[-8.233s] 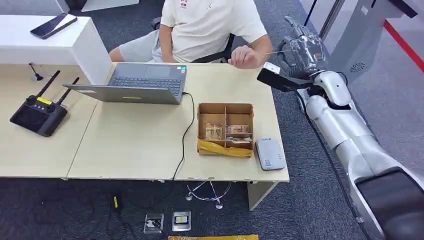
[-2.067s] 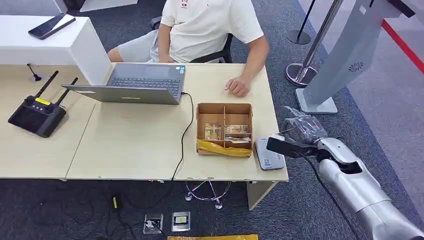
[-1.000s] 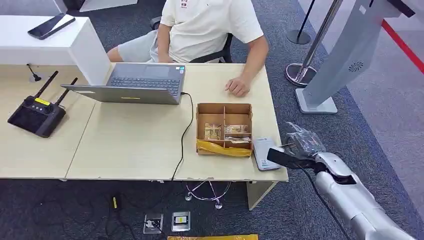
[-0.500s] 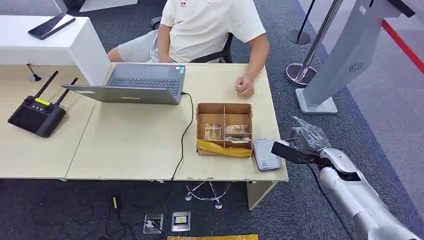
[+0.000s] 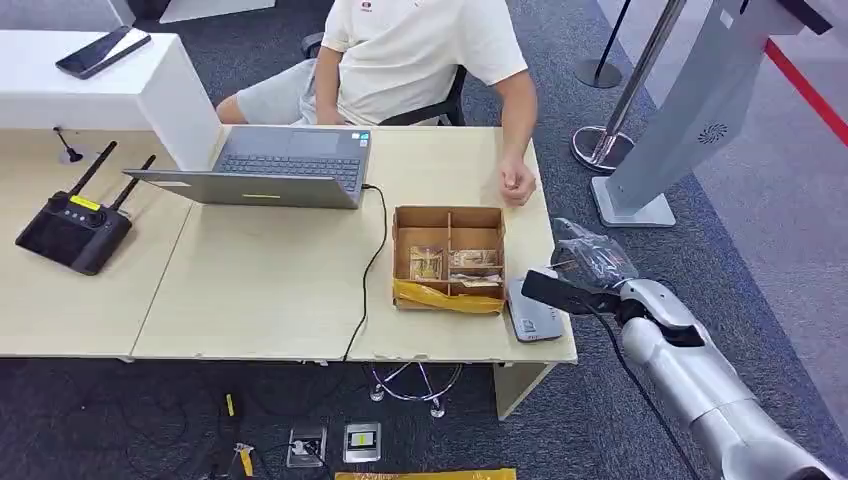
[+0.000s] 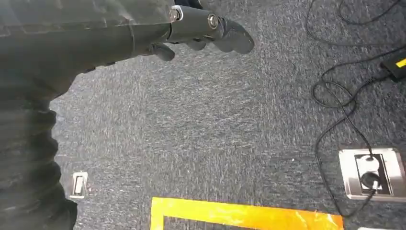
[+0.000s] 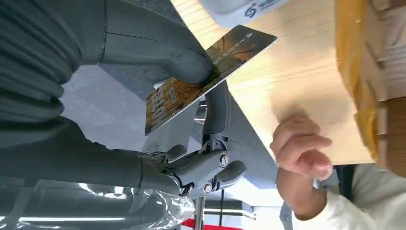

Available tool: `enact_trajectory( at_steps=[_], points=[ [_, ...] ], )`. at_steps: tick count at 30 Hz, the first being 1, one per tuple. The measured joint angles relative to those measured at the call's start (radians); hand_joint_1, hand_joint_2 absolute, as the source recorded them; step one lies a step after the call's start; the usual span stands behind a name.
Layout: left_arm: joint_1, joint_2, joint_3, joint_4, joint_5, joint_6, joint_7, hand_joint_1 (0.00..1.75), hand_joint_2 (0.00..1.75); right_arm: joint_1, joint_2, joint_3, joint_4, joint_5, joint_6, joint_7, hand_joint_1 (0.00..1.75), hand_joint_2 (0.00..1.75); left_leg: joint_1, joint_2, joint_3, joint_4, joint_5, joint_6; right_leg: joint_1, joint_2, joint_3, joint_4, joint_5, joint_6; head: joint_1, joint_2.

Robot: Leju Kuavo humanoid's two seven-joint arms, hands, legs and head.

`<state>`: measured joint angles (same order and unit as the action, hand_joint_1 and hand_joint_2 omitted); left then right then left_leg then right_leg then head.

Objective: Pass the card to the sensor for recognition and then transmit it.

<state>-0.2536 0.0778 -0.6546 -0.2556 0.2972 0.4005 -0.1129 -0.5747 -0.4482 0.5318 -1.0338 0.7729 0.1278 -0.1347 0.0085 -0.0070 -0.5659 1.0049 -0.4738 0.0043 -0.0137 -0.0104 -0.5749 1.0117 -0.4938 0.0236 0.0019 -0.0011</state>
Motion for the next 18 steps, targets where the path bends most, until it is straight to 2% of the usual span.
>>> enact_trajectory(
  at_steps=[5,9,18],
  points=[
    [-0.005,-0.005,0.000,0.000,-0.007,0.001,0.000,0.00,1.75,0.018,0.009,0.008,-0.039,-0.007,0.010,0.008,1.75,1.75,0.000,0.000,0.000,0.000,0.000,0.000,0.000,0.001,0.000,0.000,0.000,0.000,0.000,0.000],
    [-0.005,-0.008,0.000,0.000,-0.008,0.006,0.000,0.00,1.75,0.025,0.014,0.009,-0.070,-0.002,-0.009,0.011,1.75,1.75,0.000,0.001,0.000,0.000,0.000,0.000,0.000,0.000,0.000,0.000,0.000,0.000,0.000,0.000],
    [-0.006,-0.020,-0.006,0.000,-0.027,0.019,-0.002,0.00,1.75,-0.009,0.026,-0.032,-0.109,0.059,-0.244,0.017,1.75,1.75,0.000,0.000,0.000,0.000,0.000,0.000,0.000,0.000,0.000,0.000,0.000,0.000,0.000,0.000]
  ],
)
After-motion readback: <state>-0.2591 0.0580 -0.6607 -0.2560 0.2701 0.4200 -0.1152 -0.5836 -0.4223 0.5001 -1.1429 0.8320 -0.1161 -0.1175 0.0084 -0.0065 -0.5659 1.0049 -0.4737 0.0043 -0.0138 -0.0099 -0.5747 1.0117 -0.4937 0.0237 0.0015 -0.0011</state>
